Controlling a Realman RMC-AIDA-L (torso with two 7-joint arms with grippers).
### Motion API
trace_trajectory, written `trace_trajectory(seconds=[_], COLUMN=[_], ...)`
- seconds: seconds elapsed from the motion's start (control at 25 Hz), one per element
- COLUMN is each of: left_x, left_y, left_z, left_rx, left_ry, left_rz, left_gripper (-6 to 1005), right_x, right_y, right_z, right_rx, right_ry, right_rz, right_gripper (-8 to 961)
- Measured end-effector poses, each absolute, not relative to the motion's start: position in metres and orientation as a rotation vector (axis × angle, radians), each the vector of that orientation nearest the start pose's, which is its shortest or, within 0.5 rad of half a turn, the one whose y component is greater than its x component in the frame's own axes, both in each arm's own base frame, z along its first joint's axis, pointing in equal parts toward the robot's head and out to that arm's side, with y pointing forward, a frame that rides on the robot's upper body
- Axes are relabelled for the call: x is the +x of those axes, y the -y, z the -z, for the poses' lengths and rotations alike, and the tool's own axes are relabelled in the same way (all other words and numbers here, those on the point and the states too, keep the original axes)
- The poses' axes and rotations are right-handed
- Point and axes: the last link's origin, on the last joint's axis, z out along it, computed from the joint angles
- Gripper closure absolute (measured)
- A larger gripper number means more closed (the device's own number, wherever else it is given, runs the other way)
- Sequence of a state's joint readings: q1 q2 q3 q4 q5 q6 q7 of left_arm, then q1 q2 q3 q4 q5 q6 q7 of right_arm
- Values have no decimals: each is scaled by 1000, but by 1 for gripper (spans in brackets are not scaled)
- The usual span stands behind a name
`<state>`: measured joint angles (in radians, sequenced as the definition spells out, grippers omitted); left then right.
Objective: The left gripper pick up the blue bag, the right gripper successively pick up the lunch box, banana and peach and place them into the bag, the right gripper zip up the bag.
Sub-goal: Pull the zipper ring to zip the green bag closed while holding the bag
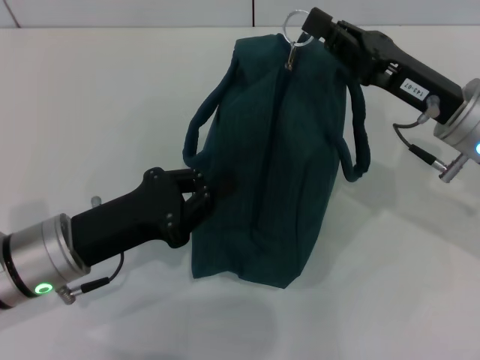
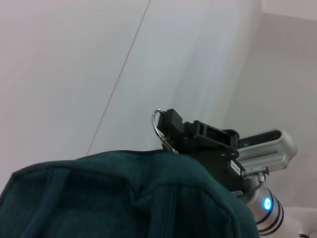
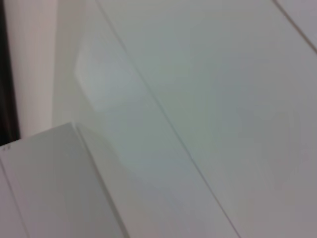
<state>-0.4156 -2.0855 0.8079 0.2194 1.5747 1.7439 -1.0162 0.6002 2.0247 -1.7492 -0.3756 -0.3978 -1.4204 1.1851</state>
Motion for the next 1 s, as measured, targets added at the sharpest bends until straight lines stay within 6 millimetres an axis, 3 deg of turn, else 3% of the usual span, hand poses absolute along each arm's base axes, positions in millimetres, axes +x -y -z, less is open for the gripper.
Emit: trace_trajectory(seconds=[0.4,1.0], left_x=[-264,-265], left_y=[-251,-243], left_z=[42,46], left_rx=[-2566,-2649], left_ry=[652,641], left_rz=[1308,1274], left_gripper=[944,941], right_x=[177,188], right_y=[-359,-365], right_z=[28,28], right_rx=[-2295,-2242], right_ry=[-920,-970], right_rz=[-1589,-1529], right_gripper=[947,947])
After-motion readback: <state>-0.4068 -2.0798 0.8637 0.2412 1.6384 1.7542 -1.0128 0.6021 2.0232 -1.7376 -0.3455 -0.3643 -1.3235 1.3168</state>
